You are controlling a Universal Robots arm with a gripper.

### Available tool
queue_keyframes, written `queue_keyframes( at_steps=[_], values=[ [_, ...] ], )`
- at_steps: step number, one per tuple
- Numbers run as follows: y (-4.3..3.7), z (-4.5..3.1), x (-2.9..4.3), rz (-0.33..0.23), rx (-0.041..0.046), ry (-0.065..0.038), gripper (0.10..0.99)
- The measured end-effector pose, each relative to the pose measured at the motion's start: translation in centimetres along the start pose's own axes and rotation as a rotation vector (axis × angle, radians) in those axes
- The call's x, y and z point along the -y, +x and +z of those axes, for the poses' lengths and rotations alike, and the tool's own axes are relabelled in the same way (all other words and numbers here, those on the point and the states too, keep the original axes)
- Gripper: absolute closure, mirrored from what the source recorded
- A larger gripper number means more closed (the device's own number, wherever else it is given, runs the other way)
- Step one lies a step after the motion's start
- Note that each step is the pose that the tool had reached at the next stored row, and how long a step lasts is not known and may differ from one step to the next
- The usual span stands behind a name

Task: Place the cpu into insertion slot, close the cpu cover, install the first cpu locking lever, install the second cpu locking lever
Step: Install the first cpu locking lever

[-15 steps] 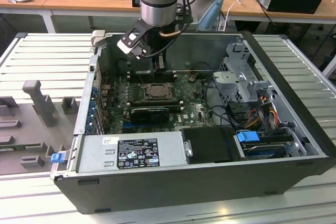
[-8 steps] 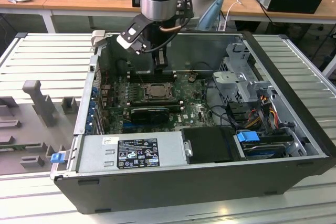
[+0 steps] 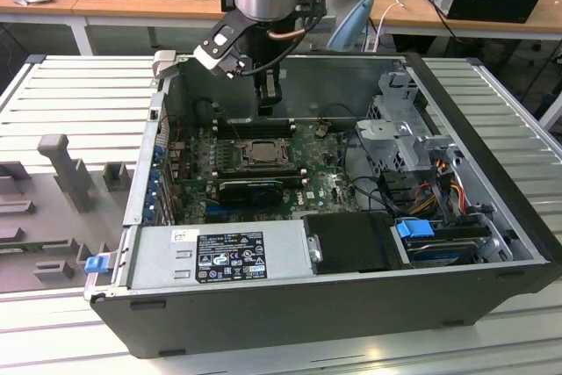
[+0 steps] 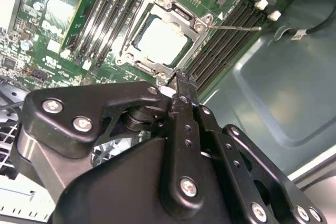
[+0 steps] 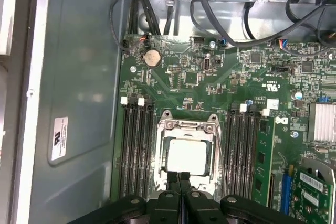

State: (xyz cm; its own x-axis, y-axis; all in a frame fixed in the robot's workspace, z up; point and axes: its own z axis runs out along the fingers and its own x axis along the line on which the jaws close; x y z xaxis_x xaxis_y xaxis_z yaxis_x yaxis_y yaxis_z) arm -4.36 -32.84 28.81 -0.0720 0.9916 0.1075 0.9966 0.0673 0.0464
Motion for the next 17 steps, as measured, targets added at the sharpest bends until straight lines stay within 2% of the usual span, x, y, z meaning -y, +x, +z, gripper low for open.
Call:
queue_keyframes(
  at_steps=[5,9,17],
  values=[
    [-0.01,0.04,0.01,-0.158,-0.0070,0.017,0.980],
    [-0.01,0.06,0.01,-0.216,-0.0097,0.023,0.980],
    [-0.01,0.07,0.01,-0.285,-0.0128,0.031,0.980]
  ],
)
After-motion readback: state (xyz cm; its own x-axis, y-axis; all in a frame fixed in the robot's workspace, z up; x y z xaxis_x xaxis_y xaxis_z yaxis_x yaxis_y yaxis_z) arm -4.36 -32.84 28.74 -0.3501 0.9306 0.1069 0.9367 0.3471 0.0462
